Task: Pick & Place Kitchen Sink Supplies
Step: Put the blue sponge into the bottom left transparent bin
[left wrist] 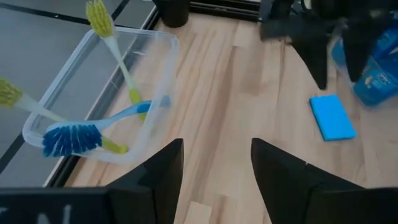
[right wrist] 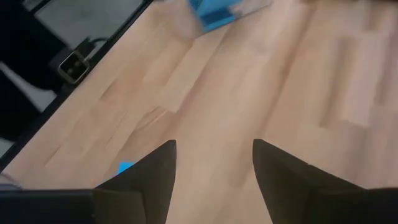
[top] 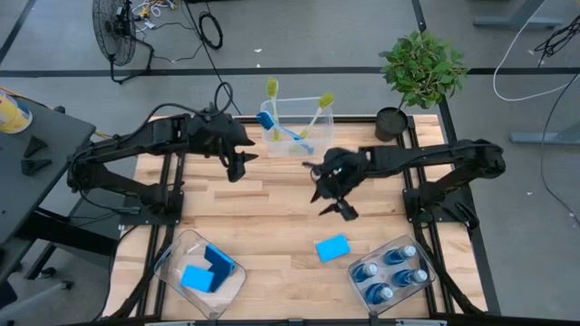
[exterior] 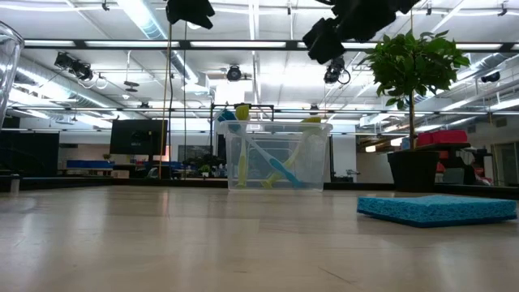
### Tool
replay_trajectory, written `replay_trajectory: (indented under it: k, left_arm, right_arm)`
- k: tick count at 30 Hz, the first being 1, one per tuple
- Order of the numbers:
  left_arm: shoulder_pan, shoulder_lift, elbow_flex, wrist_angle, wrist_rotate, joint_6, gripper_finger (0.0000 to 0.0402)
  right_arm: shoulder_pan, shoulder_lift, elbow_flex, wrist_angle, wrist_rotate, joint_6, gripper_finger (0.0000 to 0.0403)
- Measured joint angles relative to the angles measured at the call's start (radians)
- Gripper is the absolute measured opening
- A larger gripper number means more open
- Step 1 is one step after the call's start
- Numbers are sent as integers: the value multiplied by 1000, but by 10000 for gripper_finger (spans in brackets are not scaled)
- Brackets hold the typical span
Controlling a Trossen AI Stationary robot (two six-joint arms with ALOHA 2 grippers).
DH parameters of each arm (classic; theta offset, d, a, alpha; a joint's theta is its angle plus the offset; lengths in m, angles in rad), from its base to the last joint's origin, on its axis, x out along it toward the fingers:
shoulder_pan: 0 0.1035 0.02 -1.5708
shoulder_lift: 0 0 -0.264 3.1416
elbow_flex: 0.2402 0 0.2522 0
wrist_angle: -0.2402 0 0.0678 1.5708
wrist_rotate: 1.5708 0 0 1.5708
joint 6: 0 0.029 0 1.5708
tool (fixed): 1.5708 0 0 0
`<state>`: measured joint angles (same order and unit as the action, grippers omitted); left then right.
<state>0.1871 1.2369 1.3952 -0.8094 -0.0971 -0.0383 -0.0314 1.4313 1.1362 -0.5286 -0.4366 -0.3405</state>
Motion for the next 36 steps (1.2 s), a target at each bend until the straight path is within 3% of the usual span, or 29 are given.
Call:
replay_trajectory:
  k: [8,15,26,36]
  left_arm:
    - [13,0,0,0,-10,5,192]
    - [13,0,0,5,-41,99,192]
    - [13,0,0,30,-41,104,193]
    - [13,0,0,28,-41,57,193]
  right_arm:
    - [43,89,-1,27,-47,14,212]
    - [68,103,-1,-2,-80,48,212]
    - [212,233,-2,-10,36,73,212]
    - [260,378,-2,-5,94,113,212]
